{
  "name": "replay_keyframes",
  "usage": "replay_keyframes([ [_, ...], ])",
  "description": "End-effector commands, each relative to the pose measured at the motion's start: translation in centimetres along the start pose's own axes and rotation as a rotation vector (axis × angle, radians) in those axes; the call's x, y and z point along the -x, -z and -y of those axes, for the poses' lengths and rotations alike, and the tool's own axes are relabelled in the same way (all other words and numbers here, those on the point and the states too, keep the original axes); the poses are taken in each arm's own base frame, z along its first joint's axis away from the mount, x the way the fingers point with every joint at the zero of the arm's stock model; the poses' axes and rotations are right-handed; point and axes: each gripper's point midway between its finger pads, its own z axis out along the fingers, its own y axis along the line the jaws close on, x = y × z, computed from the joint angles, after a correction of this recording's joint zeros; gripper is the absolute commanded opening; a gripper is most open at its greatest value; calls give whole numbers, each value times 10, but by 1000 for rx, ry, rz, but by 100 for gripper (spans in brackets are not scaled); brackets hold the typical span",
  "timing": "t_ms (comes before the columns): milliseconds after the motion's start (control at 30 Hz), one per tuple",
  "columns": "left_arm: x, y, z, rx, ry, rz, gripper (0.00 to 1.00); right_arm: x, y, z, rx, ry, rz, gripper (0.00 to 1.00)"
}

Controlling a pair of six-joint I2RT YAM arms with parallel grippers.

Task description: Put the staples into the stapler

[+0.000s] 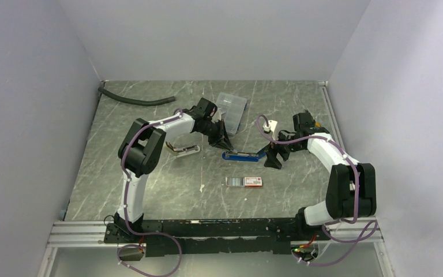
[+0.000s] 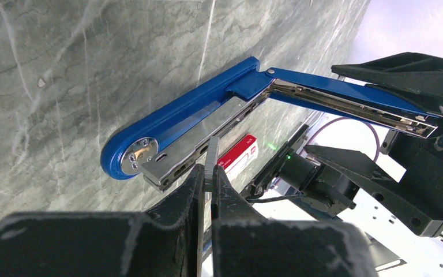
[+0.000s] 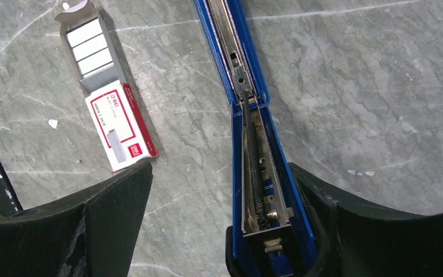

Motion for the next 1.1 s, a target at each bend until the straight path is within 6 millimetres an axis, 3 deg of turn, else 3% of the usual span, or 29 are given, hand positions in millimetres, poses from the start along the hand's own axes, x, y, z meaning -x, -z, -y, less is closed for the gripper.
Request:
replay_keyframes([
  [0, 0, 10, 16, -33, -44, 17, 3, 15, 5, 5, -2, 37, 38, 87],
  [1067, 2, 0, 2, -3, -17, 4, 3, 14, 5, 6, -5, 39, 35, 87],
])
